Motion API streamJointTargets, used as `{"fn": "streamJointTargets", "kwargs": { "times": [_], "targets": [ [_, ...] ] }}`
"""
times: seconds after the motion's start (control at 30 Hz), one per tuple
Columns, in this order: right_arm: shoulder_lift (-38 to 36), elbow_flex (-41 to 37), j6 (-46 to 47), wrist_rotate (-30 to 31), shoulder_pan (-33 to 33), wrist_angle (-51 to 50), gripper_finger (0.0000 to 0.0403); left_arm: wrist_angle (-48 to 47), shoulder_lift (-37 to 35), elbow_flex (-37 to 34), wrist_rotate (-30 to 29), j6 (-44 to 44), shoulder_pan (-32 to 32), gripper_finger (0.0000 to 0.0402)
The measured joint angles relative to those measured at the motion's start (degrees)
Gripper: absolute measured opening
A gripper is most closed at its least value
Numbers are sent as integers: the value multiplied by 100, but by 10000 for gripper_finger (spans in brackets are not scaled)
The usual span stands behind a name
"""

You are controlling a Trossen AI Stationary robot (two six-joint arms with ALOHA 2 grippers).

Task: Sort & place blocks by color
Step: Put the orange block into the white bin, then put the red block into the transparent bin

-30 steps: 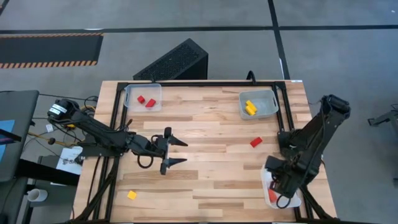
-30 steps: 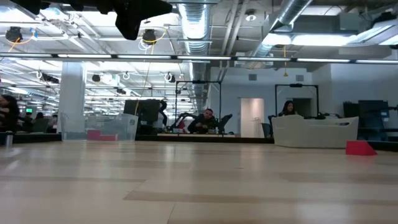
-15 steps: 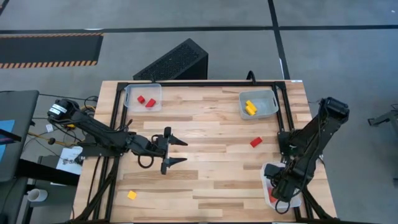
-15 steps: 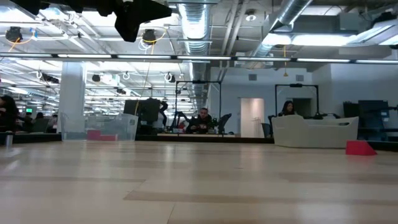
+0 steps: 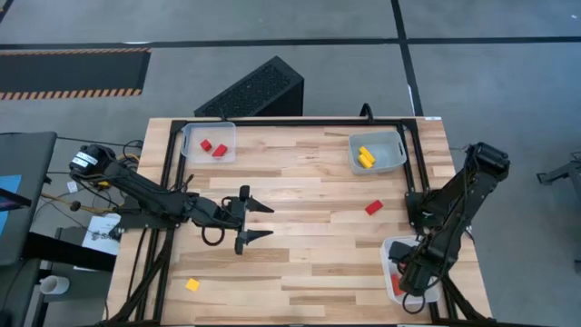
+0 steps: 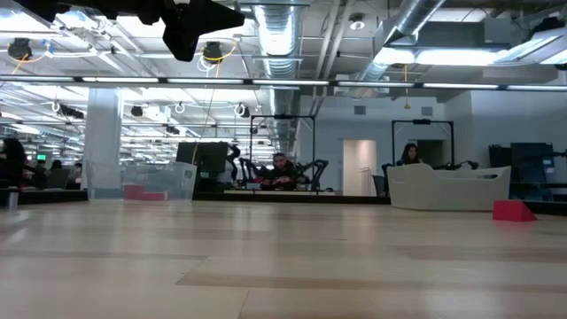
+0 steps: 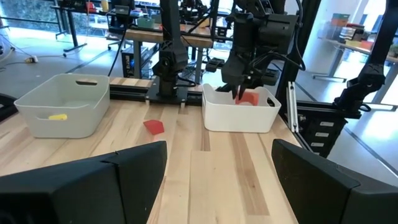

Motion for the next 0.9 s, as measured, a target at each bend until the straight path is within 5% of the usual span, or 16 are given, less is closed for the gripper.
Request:
{"fn": "streamJointTargets", "kwargs": {
  "times": [0.2,0.63,0.9],
  "targets": [
    [0,0,187,-40,-2,13,56,0,0,0,-6,-8,-1,279],
    [-4,2,62,-251,-100,-18,183,0,0,0,-17,-30,0,279],
    [-379,181,-381,-994,-649,-1053,189,-2,0,0,-172,-30,2,279]
  ]
}}
